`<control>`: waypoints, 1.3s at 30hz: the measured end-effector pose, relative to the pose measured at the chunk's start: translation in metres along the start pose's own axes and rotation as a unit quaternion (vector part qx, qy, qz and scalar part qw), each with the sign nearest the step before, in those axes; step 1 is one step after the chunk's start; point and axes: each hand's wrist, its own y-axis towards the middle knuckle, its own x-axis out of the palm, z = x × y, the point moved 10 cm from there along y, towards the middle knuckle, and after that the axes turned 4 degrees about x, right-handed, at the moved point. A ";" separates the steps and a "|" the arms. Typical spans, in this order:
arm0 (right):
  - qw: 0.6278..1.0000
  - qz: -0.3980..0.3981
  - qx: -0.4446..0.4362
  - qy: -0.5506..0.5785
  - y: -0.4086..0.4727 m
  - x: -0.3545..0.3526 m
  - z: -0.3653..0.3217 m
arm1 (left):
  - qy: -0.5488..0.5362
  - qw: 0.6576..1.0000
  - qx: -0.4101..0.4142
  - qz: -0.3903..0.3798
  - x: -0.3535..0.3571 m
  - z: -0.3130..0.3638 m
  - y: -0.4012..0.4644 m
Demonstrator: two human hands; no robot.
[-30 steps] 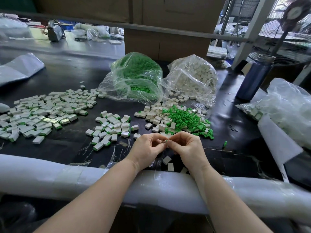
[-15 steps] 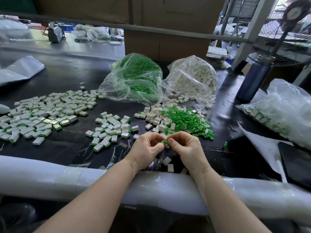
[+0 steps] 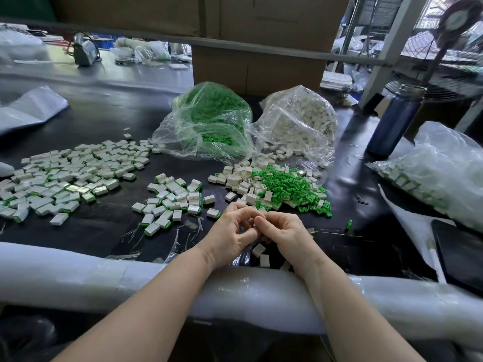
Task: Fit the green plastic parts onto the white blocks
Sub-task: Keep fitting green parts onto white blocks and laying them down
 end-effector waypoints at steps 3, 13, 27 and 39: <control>1.000 0.001 0.012 -0.005 0.001 0.000 0.004 | 0.012 1.000 0.005 -0.003 0.001 0.002 0.000; 1.000 -0.011 0.007 -0.026 0.001 0.002 0.003 | 0.001 1.000 -0.002 -0.017 0.005 -0.003 0.000; 1.000 0.001 -0.002 -0.011 0.000 -0.002 0.000 | 0.019 0.999 0.013 -0.039 0.011 -0.005 0.003; 1.000 0.004 -0.002 -0.001 0.002 -0.003 0.003 | 0.011 0.999 0.016 -0.045 0.013 -0.005 0.002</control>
